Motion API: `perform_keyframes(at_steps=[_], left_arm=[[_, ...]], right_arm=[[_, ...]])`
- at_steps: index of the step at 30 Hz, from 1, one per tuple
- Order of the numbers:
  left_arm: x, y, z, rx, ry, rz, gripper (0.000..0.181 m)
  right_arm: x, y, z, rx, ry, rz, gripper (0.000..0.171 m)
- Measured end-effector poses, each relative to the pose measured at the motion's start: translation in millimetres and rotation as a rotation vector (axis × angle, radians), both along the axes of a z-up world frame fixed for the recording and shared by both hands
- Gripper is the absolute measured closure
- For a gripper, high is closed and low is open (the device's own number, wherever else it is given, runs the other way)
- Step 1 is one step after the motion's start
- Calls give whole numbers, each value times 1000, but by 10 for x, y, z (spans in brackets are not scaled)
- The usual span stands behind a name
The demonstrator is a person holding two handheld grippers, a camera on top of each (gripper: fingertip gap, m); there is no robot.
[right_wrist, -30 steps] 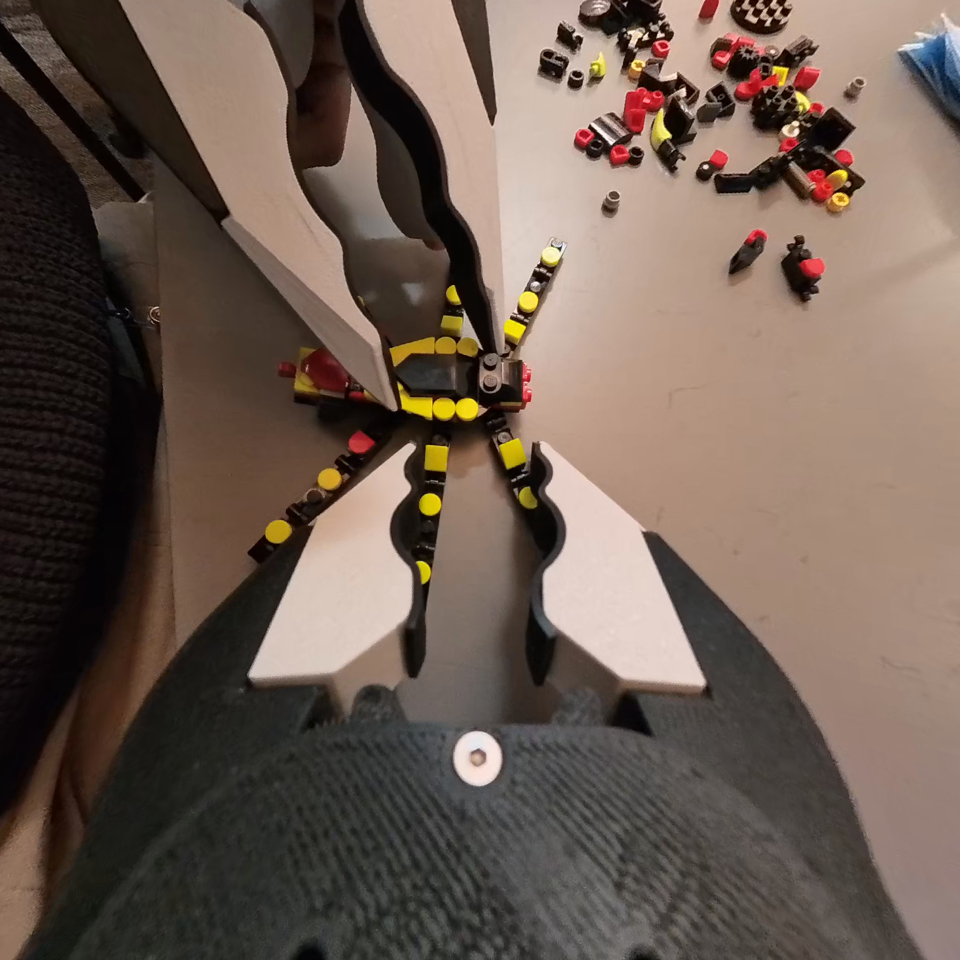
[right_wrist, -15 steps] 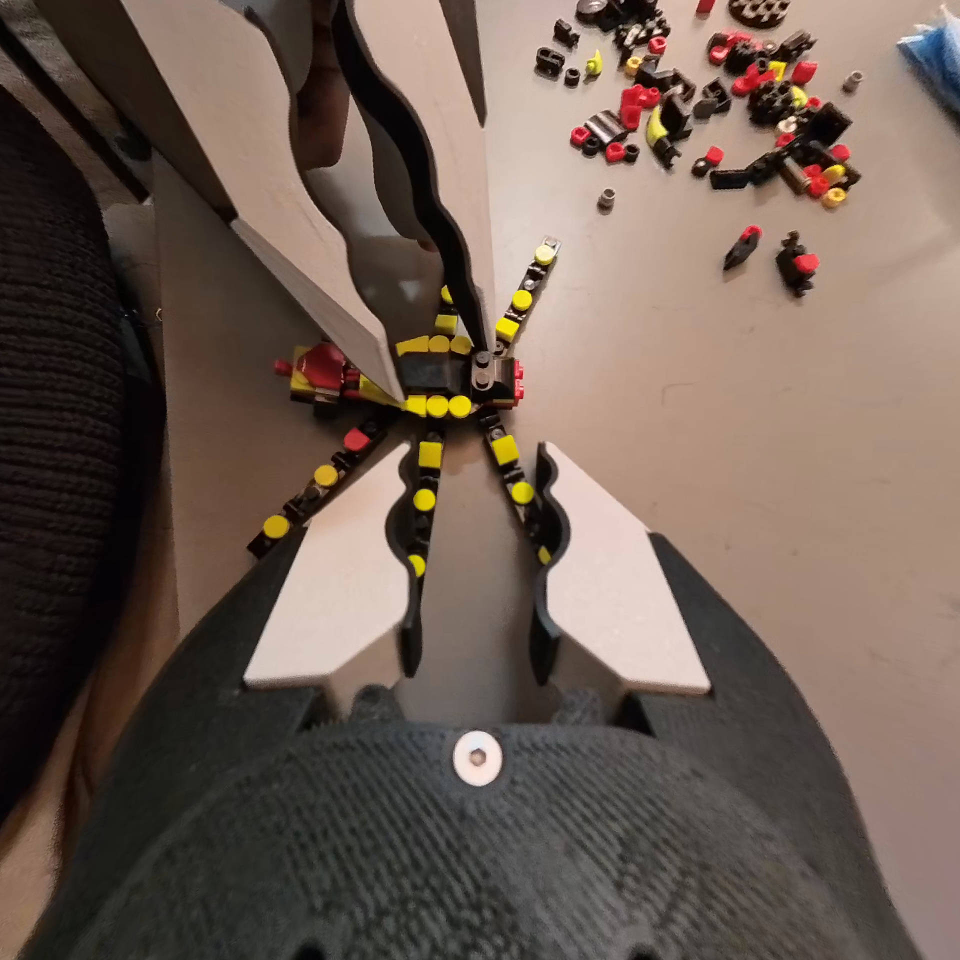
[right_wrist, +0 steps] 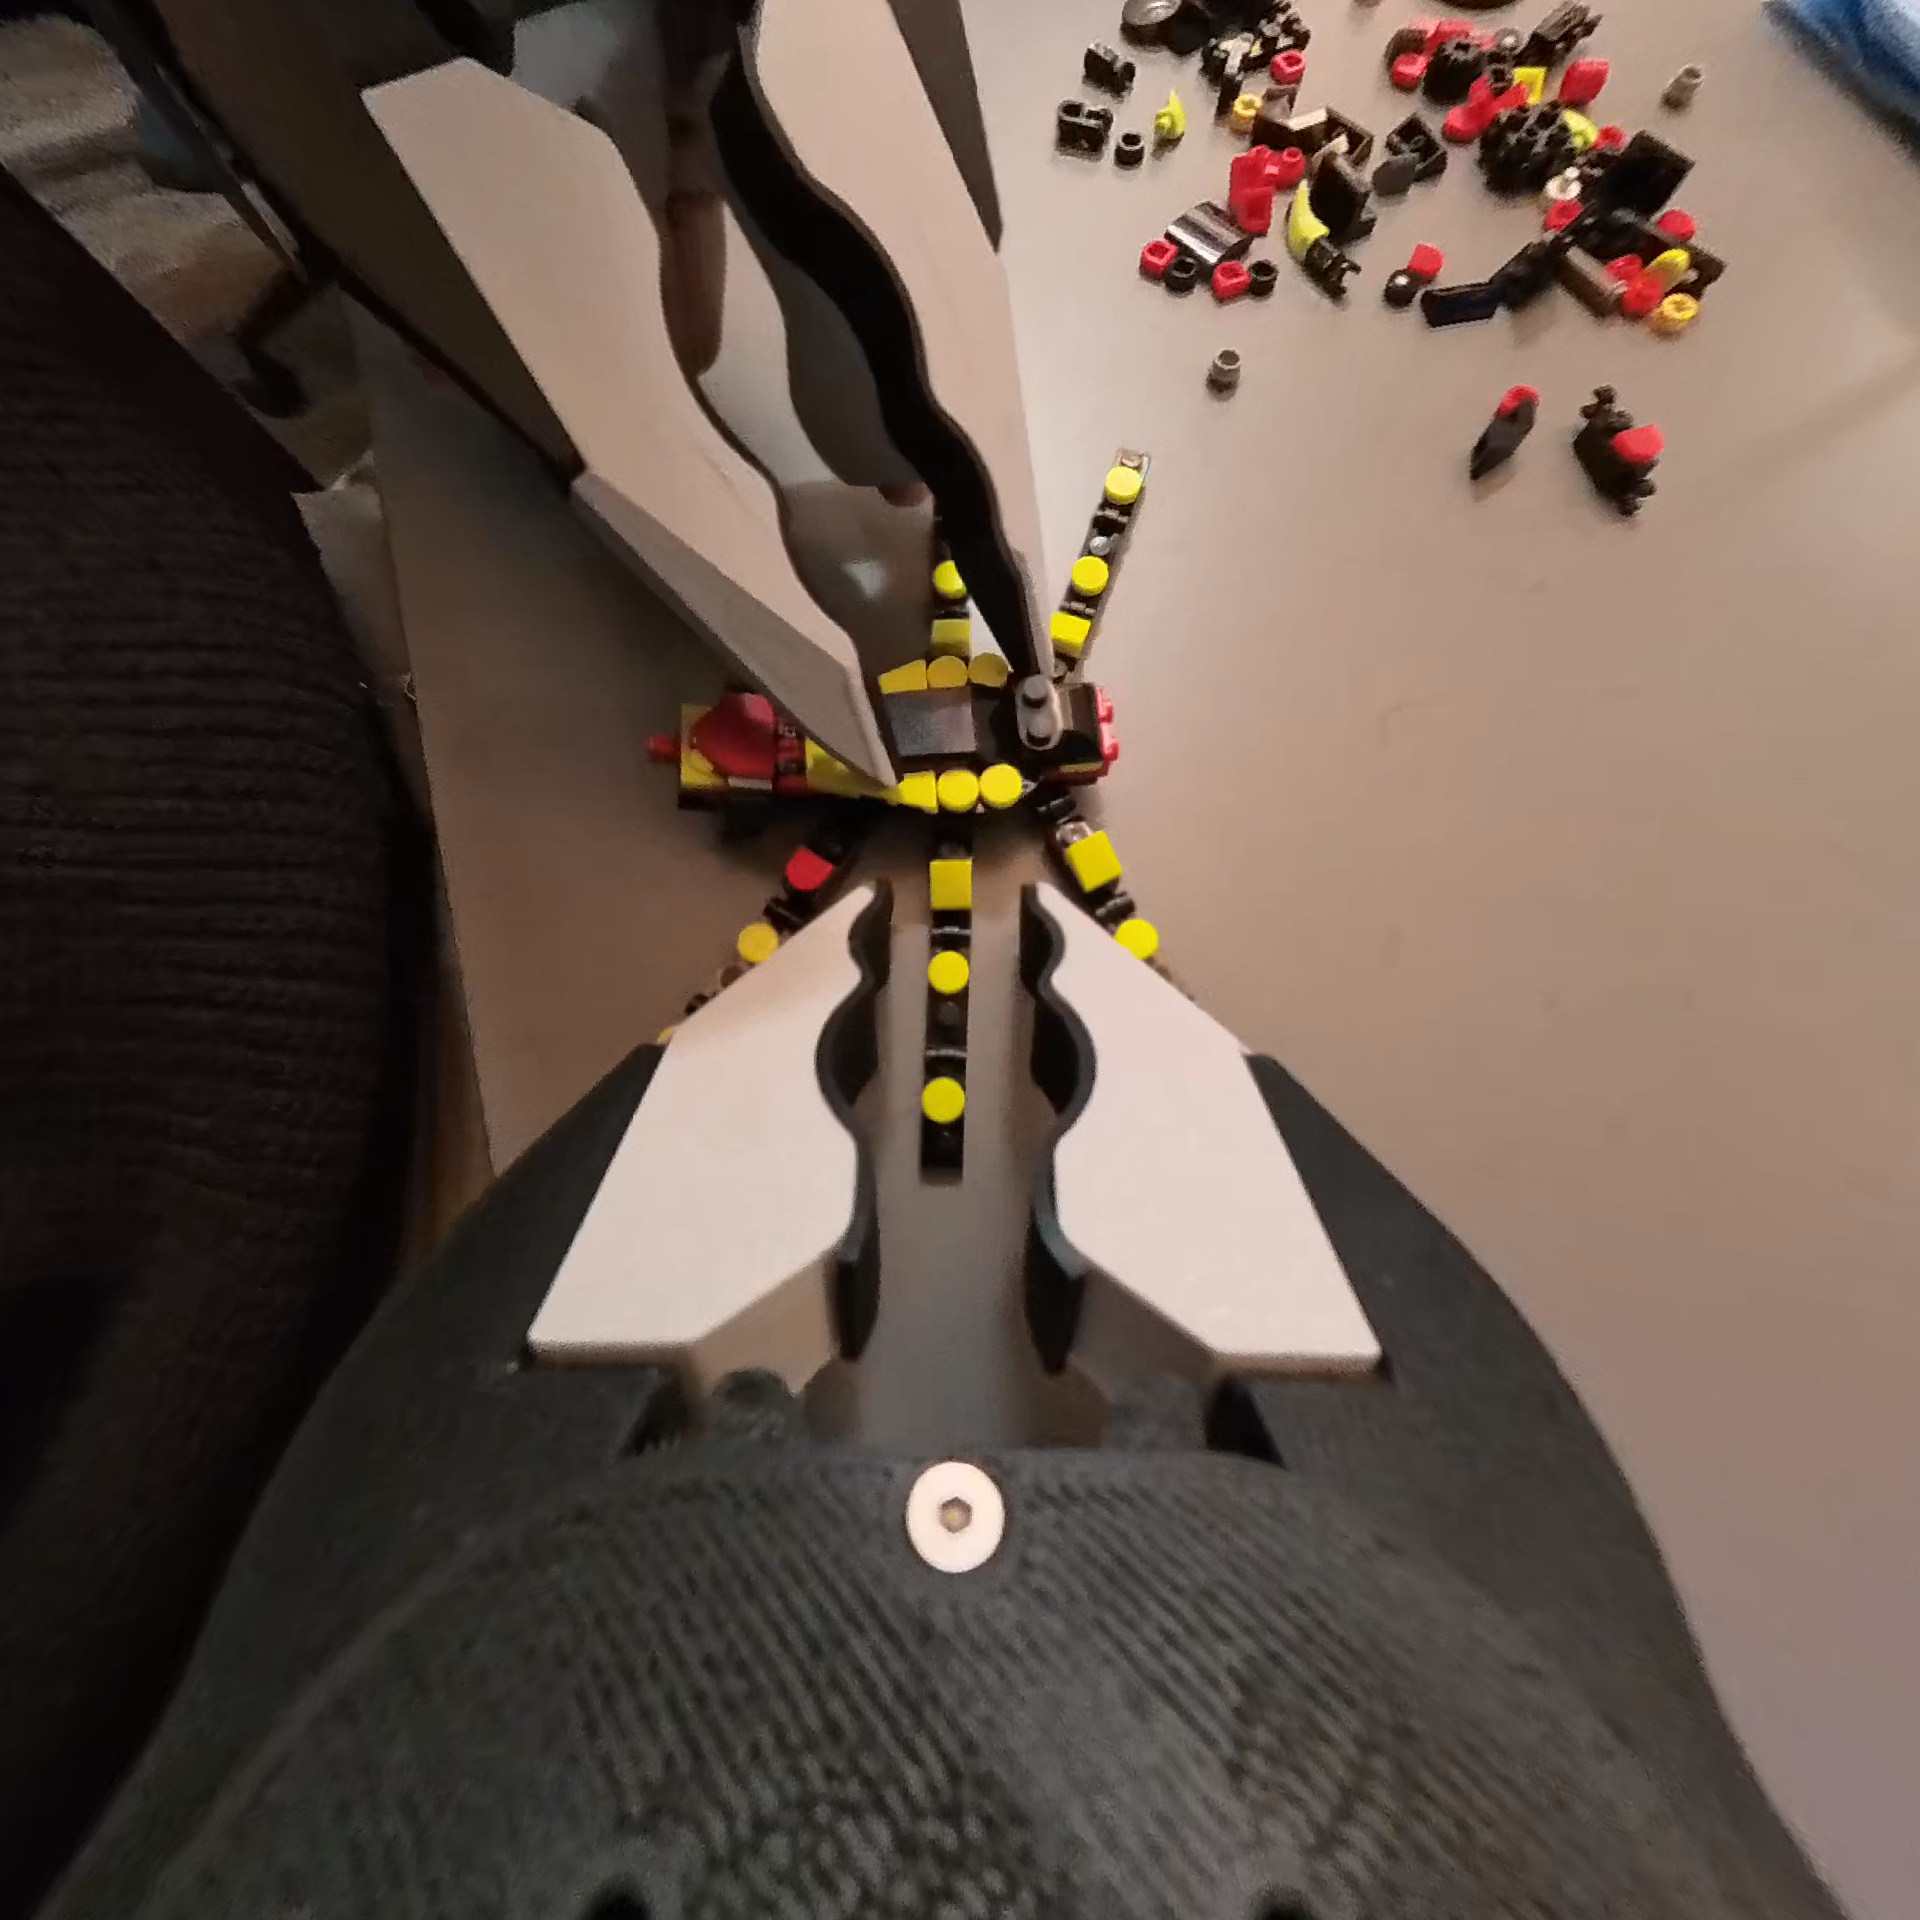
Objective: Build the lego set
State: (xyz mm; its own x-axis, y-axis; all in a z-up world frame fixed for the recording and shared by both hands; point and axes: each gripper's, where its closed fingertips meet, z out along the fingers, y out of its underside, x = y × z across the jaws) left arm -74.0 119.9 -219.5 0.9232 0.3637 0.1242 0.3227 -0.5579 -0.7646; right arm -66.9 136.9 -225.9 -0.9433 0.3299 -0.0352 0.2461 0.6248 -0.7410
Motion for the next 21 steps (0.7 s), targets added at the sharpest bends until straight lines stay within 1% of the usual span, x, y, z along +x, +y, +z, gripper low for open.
perform_keyframes(at_steps=[4,7,9,21], left_arm=[[-1,-1,0,4,-5,0,148],[0,-1,0,5,-3,-2,148],[0,-2,-1,5,-3,-3,148],[12,-16,-8,-9,8,-25,147]], right_arm=[[-11,-31,-59,10,-19,13,152],[-11,-31,-72,20,-6,23,162],[2,-40,-76,19,-6,40,164],[16,-52,-78,39,-21,190,164]])
